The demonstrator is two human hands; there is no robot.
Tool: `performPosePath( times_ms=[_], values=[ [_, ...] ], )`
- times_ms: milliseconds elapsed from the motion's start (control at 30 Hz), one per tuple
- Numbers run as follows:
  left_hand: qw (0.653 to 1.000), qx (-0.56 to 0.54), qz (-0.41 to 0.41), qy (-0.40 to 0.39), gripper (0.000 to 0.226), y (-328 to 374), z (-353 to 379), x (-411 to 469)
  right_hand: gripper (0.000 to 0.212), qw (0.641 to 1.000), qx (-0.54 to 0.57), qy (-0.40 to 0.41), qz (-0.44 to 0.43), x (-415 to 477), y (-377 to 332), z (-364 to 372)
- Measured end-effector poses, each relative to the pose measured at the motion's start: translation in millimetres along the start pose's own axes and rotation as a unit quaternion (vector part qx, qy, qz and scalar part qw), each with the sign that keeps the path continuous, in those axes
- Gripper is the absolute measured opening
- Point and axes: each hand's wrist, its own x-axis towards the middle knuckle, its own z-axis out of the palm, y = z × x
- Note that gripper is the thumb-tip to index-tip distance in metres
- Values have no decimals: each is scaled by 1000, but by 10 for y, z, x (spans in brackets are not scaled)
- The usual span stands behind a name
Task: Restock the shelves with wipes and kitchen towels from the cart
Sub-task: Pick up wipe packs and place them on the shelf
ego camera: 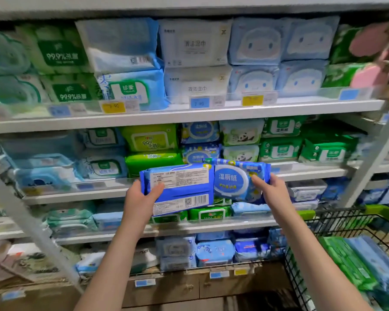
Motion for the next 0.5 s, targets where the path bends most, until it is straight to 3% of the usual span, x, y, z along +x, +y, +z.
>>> performPosePath(
  times_ms=[233,500],
  values=[
    [998,-26,8,53,12,-144,166,340,17,996,-26,-50,-67,933,-35,198],
    [992,-40,8,117,15,-255,335,558,19,990,-40,-124,-55,1656,284,437]
  ],
)
